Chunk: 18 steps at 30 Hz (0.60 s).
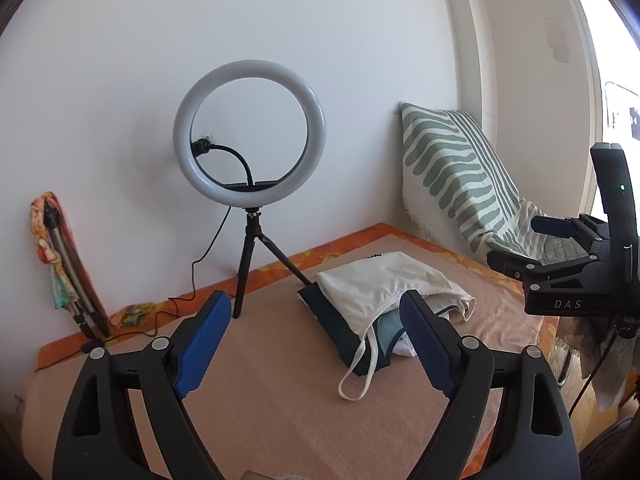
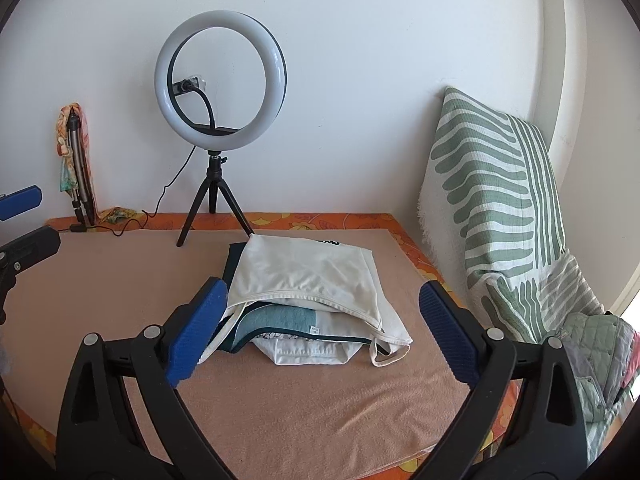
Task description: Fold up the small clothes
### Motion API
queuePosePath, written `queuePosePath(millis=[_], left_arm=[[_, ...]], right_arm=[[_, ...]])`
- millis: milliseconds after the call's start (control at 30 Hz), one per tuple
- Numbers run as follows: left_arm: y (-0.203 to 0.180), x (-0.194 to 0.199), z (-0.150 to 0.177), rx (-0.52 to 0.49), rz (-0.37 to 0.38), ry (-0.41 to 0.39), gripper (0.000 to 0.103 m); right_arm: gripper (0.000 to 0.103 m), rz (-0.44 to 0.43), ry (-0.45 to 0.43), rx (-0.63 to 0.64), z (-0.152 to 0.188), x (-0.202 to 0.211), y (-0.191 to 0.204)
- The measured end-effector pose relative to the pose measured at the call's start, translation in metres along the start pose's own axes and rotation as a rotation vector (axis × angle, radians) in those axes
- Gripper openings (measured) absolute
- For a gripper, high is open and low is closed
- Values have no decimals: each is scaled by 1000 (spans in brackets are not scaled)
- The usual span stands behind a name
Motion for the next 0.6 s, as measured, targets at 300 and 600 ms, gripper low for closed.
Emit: queuePosePath(millis=[300, 600], left_arm=[[22, 51, 42, 44, -42, 15, 102], [43, 65, 75, 102, -66, 38, 102]], right_arm=[[103, -31, -65, -35, 16, 30, 37], [103, -35, -101, -41, 32, 34, 62]])
Point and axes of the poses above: each gripper's, at about its wrist camera, not at the fingertips, and x roughly against the way its jaws point, y to its left, z to its underside, the point moved 4 cm from there along -x, roughly the way its jaws point, and after that the axes turned 4 degrees about -z, right-handed, at the moved point
